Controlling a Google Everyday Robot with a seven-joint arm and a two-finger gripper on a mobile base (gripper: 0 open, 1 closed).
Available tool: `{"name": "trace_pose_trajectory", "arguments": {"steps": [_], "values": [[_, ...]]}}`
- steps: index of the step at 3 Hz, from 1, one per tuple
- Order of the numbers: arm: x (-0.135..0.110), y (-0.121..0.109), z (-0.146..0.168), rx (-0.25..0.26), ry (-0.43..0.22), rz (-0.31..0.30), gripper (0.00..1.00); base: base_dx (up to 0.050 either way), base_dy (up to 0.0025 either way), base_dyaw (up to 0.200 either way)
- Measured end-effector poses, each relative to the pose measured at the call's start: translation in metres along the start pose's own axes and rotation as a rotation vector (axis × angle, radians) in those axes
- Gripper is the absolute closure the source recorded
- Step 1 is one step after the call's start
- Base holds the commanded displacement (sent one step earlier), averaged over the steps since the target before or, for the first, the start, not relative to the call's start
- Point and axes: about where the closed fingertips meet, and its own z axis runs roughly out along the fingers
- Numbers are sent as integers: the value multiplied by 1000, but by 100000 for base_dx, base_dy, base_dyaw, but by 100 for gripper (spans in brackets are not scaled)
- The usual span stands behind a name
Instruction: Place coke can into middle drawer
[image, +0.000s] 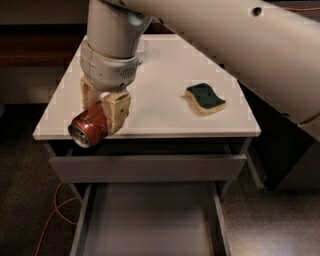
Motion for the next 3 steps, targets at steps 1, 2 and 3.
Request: {"name": "trace_pose_trajectory", "arguments": {"steps": [1, 2, 3], "values": [[0, -1, 0, 3, -1, 4, 100, 0, 0, 0], [-25, 6, 7, 6, -34, 37, 100, 0, 0, 0], [-48, 14, 17, 1, -56, 56, 100, 0, 0, 0]]}}
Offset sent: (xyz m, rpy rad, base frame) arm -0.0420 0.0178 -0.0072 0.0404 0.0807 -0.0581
